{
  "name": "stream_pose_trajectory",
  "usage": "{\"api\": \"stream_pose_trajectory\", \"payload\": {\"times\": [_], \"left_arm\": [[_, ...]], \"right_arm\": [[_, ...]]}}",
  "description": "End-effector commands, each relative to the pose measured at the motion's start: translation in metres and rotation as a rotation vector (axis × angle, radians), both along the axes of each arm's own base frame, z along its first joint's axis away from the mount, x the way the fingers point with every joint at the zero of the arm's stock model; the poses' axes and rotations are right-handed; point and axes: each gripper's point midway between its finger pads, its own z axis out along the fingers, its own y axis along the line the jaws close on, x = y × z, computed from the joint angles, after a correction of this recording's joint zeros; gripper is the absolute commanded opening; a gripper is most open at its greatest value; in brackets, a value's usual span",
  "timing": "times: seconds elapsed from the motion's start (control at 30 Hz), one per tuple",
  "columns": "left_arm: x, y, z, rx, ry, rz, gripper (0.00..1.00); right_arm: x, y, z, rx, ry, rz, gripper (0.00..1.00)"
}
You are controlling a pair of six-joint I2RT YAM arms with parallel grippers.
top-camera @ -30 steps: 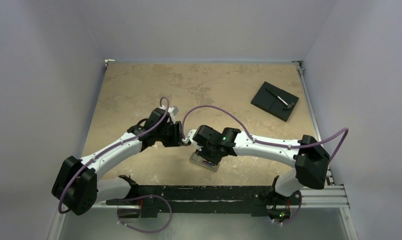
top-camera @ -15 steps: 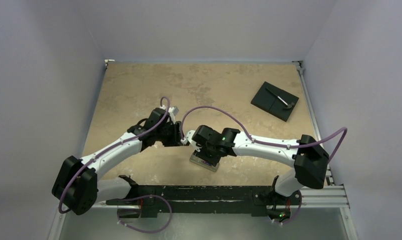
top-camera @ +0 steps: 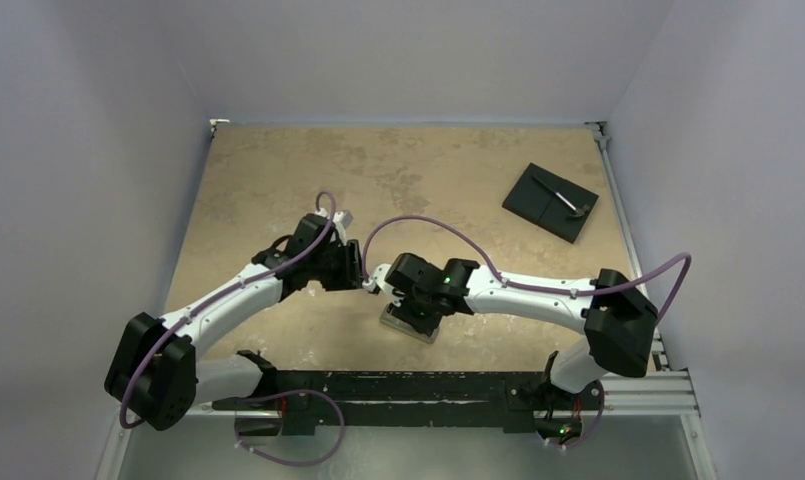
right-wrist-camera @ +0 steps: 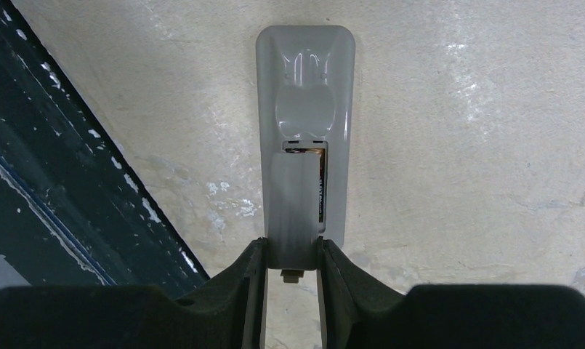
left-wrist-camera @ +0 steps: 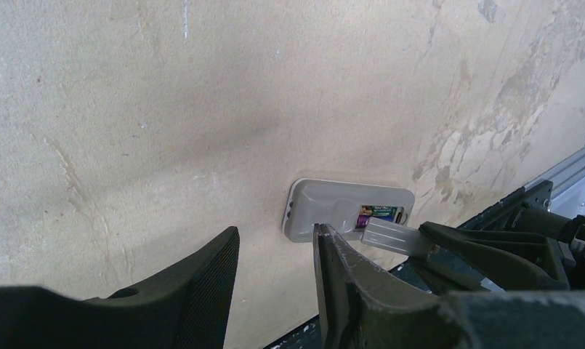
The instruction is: Load the batteries into the remote control
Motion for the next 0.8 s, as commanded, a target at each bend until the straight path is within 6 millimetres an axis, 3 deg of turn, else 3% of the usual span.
{"api": "stream_pose_trajectory", "payload": {"times": [0.0, 0.77], "left_arm": [[0.013, 0.0, 0.016, -0.009, -0.059, -0.001, 0.42], [0.016, 0.003, 0.018, -0.019, -0.057, 0.012, 0.42]], "right_arm": [[0.0, 0.006, -0.003, 0.025, 0.01, 0.001, 0.0], [0.011, 0.005, 0.001, 0.049, -0.031, -0.084, 0.0]]}}
